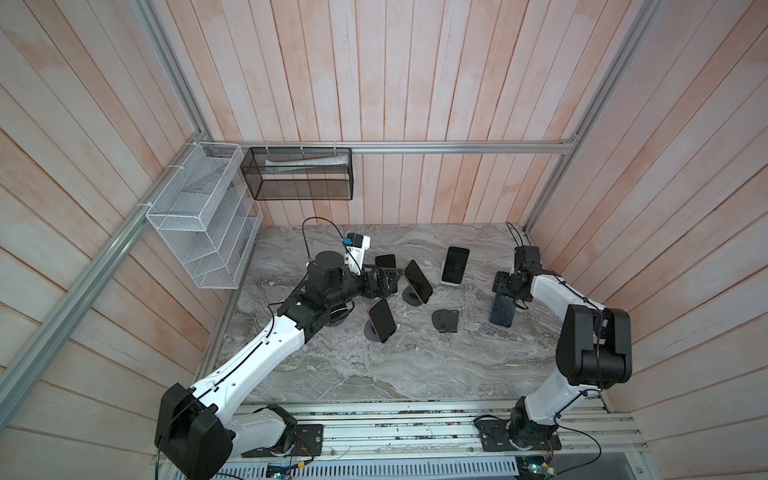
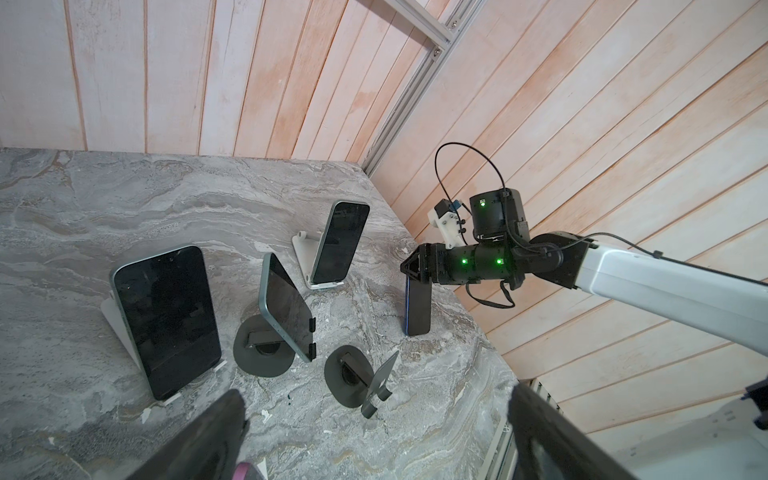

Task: Remove the phone from the phone stand
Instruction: 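Lower the blue-edged phone flat onto the table and open the right gripper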

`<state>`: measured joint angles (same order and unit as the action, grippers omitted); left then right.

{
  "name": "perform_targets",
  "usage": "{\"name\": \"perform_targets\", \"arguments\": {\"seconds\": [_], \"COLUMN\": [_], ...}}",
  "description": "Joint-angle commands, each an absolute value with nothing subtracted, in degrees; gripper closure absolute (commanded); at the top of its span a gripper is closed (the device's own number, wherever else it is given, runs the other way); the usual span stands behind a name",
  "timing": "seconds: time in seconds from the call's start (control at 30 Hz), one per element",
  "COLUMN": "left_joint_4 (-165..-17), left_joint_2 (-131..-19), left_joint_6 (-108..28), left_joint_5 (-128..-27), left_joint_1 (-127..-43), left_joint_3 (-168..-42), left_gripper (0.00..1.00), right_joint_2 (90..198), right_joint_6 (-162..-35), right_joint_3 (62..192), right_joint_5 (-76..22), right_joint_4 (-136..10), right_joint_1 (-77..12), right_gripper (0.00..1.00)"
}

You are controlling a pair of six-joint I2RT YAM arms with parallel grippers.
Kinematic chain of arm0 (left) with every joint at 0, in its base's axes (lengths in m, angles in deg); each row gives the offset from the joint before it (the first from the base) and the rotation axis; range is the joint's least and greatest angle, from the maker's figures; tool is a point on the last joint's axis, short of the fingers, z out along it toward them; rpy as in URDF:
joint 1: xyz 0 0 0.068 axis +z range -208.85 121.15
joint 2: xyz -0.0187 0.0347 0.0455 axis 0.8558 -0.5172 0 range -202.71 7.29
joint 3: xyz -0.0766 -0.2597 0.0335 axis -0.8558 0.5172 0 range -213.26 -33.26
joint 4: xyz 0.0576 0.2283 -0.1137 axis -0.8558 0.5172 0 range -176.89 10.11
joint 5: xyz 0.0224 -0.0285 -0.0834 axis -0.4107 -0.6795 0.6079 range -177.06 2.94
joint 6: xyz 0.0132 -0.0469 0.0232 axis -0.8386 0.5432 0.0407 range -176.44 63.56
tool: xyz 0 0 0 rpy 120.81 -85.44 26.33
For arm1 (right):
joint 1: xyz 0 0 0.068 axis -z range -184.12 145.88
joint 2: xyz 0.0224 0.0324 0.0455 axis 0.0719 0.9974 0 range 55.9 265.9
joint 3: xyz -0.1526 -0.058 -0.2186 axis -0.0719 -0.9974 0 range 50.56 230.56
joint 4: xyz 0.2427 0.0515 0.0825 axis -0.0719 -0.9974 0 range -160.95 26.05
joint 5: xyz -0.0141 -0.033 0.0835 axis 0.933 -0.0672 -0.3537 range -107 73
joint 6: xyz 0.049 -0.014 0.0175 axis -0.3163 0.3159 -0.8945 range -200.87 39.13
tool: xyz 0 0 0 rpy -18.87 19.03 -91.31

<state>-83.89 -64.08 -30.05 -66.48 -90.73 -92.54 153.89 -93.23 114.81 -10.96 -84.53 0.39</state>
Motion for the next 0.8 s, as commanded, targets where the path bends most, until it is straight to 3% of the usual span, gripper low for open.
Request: {"name": "perform_targets", "arguments": {"seconds": [0.0,0.77], "left_joint_4": [-84.72,-84.7], "left_joint_2": [-64.59,-64.02], "left_joint_6": [-30.15,-30.18], "left_joint_5": [-66.19,-66.51], "left_joint_1": [-90.58,-90.58], "left_joint_3": [-92.01,-92.03], "left_gripper": [0.0,0.0], "right_joint_2": [155.91,161.45], "right_joint_6": [-93.31,-94.76], "right_joint_3": [114.11,112.28], "right_joint_5": [-11.73,-11.2], "right_joint_4": [-84.25,-84.24], "right_joint_1": [0.95,0.99], "right_gripper": [0.27,0.22]}}
